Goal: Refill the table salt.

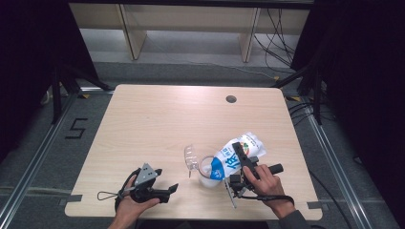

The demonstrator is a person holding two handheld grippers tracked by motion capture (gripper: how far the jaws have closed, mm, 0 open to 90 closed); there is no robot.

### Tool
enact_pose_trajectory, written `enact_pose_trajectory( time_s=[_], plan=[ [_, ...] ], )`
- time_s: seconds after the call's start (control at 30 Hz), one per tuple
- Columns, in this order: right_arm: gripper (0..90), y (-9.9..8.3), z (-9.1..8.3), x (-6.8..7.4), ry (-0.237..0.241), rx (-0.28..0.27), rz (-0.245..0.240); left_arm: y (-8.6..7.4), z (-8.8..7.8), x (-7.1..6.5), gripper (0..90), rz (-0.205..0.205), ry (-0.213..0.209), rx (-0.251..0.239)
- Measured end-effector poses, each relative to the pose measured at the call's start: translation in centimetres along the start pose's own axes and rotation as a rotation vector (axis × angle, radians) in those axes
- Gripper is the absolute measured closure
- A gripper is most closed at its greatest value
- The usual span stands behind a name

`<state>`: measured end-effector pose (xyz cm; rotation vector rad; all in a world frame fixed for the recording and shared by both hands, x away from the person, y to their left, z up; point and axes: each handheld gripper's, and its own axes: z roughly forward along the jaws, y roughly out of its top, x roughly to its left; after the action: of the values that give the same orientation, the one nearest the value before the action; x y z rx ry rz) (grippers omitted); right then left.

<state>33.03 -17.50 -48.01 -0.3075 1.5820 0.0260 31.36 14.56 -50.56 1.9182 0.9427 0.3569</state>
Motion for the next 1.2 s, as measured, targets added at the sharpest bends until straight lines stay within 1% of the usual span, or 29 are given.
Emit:
enact_pose_trajectory(
  time_s=[0.03,0.07,0.13,0.17,0.2,0.23,0.27,0.3,0.33,0.37,0.4,0.43,0.47,0.53,0.57,0.6,0.63,0.7,0.77,0.8,0.87,0.9,0.93,1.0,1.03,1.07,1.1,1.17,1.2],
  plan=[
    [69.3,-0.01,0.13,-0.16,0.001,-0.022,-0.029,0.01,-0.01,-0.02,17.3,0.004,0.000,0.001],
    [69.4,-0.03,0.14,0.01,-0.001,-0.022,-0.009,-0.02,0.03,-0.08,17.3,-0.009,0.000,0.001],
    [69.6,-0.03,0.14,0.03,-0.002,-0.020,-0.006,-0.04,0.10,-0.08,17.0,-0.010,-0.006,-0.002],
    [69.7,0.02,0.21,-0.21,-0.009,-0.032,-0.033,-0.05,0.06,-0.06,17.0,-0.007,-0.005,0.004],
    [69.7,0.07,0.26,-0.50,-0.017,-0.044,-0.072,-0.06,0.11,-0.10,17.0,-0.012,-0.007,-0.001],
    [69.8,0.09,0.16,-0.57,-0.015,-0.034,-0.085,-0.05,0.13,-0.11,16.9,-0.015,-0.007,-0.003],
    [69.8,0.00,0.06,-0.05,-0.001,-0.011,-0.018,-0.05,0.14,-0.11,16.8,-0.015,-0.007,-0.003],
    [69.9,-0.01,0.16,-0.04,-0.002,-0.023,-0.025,-0.05,0.10,-0.08,16.8,-0.009,-0.005,0.004],
    [70.2,0.02,0.16,-0.10,-0.007,-0.018,-0.043,-0.07,0.11,-0.06,16.7,-0.006,-0.005,0.006],
    [70.2,0.02,0.16,-0.10,-0.007,-0.018,-0.043,-0.07,0.11,-0.06,16.7,-0.006,-0.005,0.006],
    [70.3,0.05,0.35,-0.43,-0.011,-0.041,-0.083,-0.07,0.12,-0.04,16.7,-0.006,-0.005,0.005],
    [70.4,0.01,0.30,-0.10,-0.001,-0.019,-0.034,-0.07,0.13,-0.02,16.7,-0.007,-0.005,0.005],
    [70.5,-0.08,0.32,0.09,-0.008,-0.016,-0.008,-0.07,0.12,-0.01,16.6,-0.008,-0.005,0.005],
    [70.5,-0.09,0.29,0.08,-0.007,-0.011,-0.006,-0.08,0.11,-0.01,16.6,-0.007,-0.006,0.004],
    [70.6,-0.10,0.27,0.10,-0.008,-0.008,-0.004,-0.06,0.09,0.05,16.7,0.003,-0.004,0.006],
    [70.6,-0.11,0.25,0.23,-0.013,-0.008,0.024,-0.06,0.12,0.07,16.7,0.001,-0.005,0.006],
    [70.6,-0.11,0.25,0.23,-0.013,-0.008,0.024,-0.07,0.13,0.06,16.7,0.000,-0.005,0.005],
    [70.8,-0.10,0.34,0.07,-0.008,-0.024,-0.013,-0.07,0.11,-0.02,16.7,-0.007,-0.006,0.006],
    [70.9,-0.06,0.35,-0.01,-0.016,-0.029,-0.016,-0.03,0.10,0.04,16.7,-0.002,-0.004,0.004],
    [71.0,-0.07,0.31,0.19,-0.006,-0.017,0.013,-0.04,0.10,0.00,16.7,-0.015,-0.004,0.001],
    [71.1,-0.07,0.28,0.23,-0.016,-0.012,0.034,0.00,0.03,0.05,16.7,-0.005,0.000,0.001],
    [71.2,-0.09,0.43,-0.17,-0.037,-0.039,-0.010,-0.01,0.05,0.08,16.7,-0.012,-0.004,0.000],
    [71.2,-0.16,0.42,-0.20,-0.028,-0.035,-0.010,0.00,0.05,0.11,16.7,-0.011,-0.003,-0.001],
    [71.2,-0.16,0.40,-0.17,-0.033,-0.034,-0.004,0.03,0.05,0.13,16.6,-0.003,-0.002,0.003],
    [71.3,-0.14,0.43,-0.27,-0.041,-0.044,-0.022,0.05,0.06,0.12,16.7,0.002,-0.005,0.004],
    [71.3,-0.08,0.39,-0.15,-0.040,-0.041,-0.016,0.05,0.10,0.07,16.6,-0.007,-0.004,0.006],
    [71.4,-0.08,0.27,0.13,-0.029,-0.024,0.023,0.06,0.12,0.02,16.7,-0.009,-0.006,0.002],
    [71.5,-0.11,0.32,0.18,-0.023,-0.031,0.012,0.10,0.17,0.05,16.7,-0.008,-0.007,0.002],
    [71.6,-0.13,0.23,0.29,-0.016,-0.019,0.027,0.10,0.19,0.05,16.7,-0.008,-0.008,0.001]
  ],
)
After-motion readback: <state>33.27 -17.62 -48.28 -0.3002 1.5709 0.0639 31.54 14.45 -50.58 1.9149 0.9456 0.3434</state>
